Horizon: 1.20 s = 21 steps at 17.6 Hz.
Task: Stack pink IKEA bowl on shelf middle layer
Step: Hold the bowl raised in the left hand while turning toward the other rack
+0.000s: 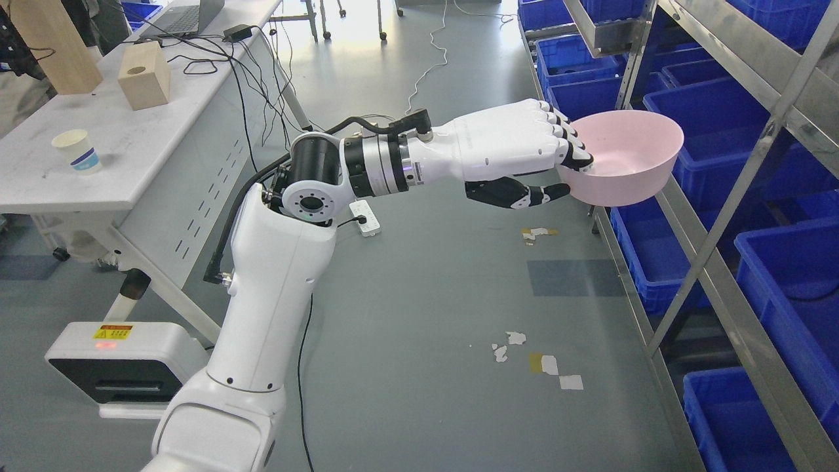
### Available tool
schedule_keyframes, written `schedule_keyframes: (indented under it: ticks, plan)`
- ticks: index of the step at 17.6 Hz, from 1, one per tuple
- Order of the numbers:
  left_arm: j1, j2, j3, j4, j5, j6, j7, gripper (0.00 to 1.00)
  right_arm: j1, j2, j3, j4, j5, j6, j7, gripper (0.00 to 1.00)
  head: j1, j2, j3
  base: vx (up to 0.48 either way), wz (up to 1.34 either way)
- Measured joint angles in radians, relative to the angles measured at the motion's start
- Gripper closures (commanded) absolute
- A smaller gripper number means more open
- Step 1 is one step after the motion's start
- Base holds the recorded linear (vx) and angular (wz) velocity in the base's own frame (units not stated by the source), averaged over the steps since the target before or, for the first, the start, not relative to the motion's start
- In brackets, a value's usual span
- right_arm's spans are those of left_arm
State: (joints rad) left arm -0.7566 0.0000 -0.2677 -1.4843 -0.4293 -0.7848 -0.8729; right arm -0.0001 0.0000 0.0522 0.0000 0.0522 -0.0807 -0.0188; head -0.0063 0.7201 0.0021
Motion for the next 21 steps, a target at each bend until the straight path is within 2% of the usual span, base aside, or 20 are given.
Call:
schedule_keyframes:
  ticks: [11,21]
  plan:
    - [0.001,0.000,-0.017,-0.006,0.000,0.000,0.000,0.98,0.000,0.000,0.000,0.000,0.000,-0.001,0.000,0.00,0.0000,0.000,0.000,0.350,0.02]
    - [0.000,0.000,-0.027,-0.009,0.000,0.000,0.003,0.97,0.000,0.000,0.000,0.000,0.000,-0.001,0.000,0.00,0.0000,0.000,0.000,0.214,0.03]
